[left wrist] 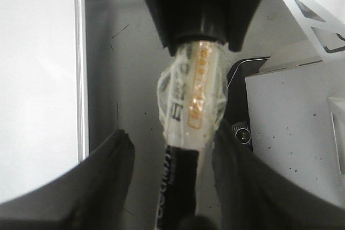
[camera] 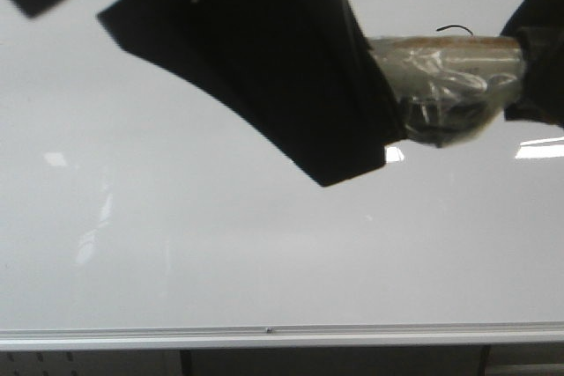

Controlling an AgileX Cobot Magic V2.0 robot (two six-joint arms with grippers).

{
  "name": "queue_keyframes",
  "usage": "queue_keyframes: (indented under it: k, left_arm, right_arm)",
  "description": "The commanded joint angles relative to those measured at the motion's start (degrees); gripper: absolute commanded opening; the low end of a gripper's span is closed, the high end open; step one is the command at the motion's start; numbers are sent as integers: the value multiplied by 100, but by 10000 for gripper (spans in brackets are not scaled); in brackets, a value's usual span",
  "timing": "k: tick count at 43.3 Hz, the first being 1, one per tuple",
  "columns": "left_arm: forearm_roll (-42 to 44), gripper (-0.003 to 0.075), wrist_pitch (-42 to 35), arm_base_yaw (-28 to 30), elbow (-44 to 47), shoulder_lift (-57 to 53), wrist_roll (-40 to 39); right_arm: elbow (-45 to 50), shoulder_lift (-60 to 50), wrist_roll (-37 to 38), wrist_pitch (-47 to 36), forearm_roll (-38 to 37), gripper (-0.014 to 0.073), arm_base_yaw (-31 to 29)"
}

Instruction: Write number 2 on whiteboard

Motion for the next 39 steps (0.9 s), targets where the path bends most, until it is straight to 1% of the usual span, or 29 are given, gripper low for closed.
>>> queue_keyframes:
  k: [1,9,10,14,18,19,20,22,25,28,31,35,39]
  left_arm:
    - [-100,230,-157,-31,-246,-162,-11]
    - [-100,115,-146,-31,-283,-162,-11]
    - [-100,53,-146,-31,-283,-162,-11]
    - [-100,23,-146,-31,-283,-162,-11]
    - [-100,0,-146,-31,-283,-162,-11]
    - [-100,-4,-146,-31,-283,-162,-11]
    - [-100,-11,-143,-31,-283,-162,-11]
    - [-100,-14,-132,-31,-283,-162,-11]
    - [-100,-14,-118,-31,-283,-162,-11]
    - [-100,-14,-37,-31,-283,-162,-11]
    - [-38,-14,81,-4,-283,-162,-83]
    - [254,-14,240,137,-305,-162,-453]
    - [840,-14,412,336,-356,-209,-1030]
  right_arm:
    - [-185,-92,-53,-136,247,-36,-7]
    - [-185,-92,-53,-123,247,-36,-7]
    - [-185,-92,-53,-110,247,-32,-7]
    - [-185,-92,-53,-142,247,-1,-7]
    - [-185,-92,-53,-141,247,123,-7]
    - [-185,-92,-53,-141,247,173,-7]
    - [-185,-92,-53,-141,247,199,-7]
    - [-185,-92,-53,-141,247,310,-7]
    - [-185,-97,-53,-141,247,437,-15]
    - [-185,-96,-48,-136,235,528,-65]
    - [-185,-158,26,-95,90,573,-170]
    - [-187,-373,354,-90,-262,575,-404]
    - [-187,-655,814,-99,-707,575,-758]
